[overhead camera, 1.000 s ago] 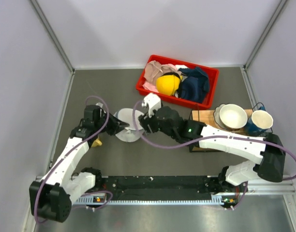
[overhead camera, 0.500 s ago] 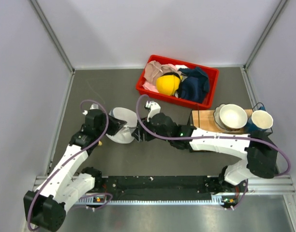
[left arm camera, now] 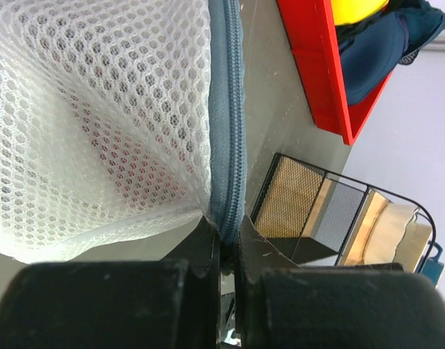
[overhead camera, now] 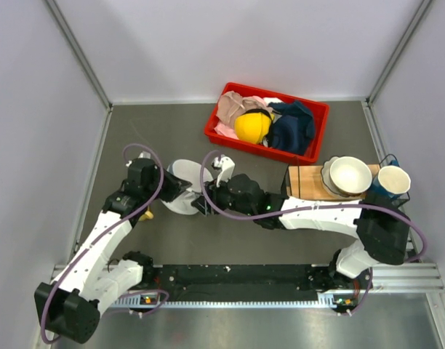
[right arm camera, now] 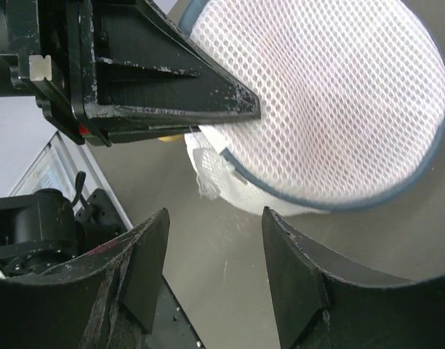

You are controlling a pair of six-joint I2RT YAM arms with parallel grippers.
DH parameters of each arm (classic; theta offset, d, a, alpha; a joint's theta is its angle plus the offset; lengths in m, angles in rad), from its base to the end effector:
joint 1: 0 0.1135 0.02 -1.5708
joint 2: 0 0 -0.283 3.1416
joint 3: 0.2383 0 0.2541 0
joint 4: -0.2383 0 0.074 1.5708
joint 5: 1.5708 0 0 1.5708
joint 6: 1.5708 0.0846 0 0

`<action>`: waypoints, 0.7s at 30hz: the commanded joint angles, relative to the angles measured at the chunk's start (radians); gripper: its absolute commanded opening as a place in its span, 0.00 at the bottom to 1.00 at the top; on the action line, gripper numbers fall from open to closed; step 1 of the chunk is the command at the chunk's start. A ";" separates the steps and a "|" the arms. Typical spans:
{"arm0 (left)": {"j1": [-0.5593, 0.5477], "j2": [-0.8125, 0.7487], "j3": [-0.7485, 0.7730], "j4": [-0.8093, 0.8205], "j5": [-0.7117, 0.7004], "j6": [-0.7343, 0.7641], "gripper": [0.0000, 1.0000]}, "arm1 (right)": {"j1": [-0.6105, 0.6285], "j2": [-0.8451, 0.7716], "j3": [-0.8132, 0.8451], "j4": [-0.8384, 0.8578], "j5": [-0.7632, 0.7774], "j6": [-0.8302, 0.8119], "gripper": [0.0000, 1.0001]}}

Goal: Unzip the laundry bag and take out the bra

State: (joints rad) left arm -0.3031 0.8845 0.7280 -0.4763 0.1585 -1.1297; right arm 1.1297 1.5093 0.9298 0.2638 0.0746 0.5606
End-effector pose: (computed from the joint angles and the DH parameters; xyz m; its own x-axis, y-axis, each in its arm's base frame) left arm 0.2069 -0.0787 0.2600 -0.6174 -0.7425 -0.2599 -0.3327 0.5458 -0.7690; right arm 0.1733 0.3523 0.2618 -0.5756 0.0227 -0.8174 -0.6676 0.5641 0.4858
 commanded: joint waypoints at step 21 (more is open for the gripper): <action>-0.002 0.033 0.064 -0.008 0.122 -0.041 0.00 | 0.010 0.078 0.049 0.206 0.077 -0.014 0.47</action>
State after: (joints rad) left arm -0.3019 0.9150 0.7742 -0.5076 0.2382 -1.1587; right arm 1.1301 1.5852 0.9306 0.3820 0.1070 0.5434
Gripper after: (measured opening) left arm 0.056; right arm 0.510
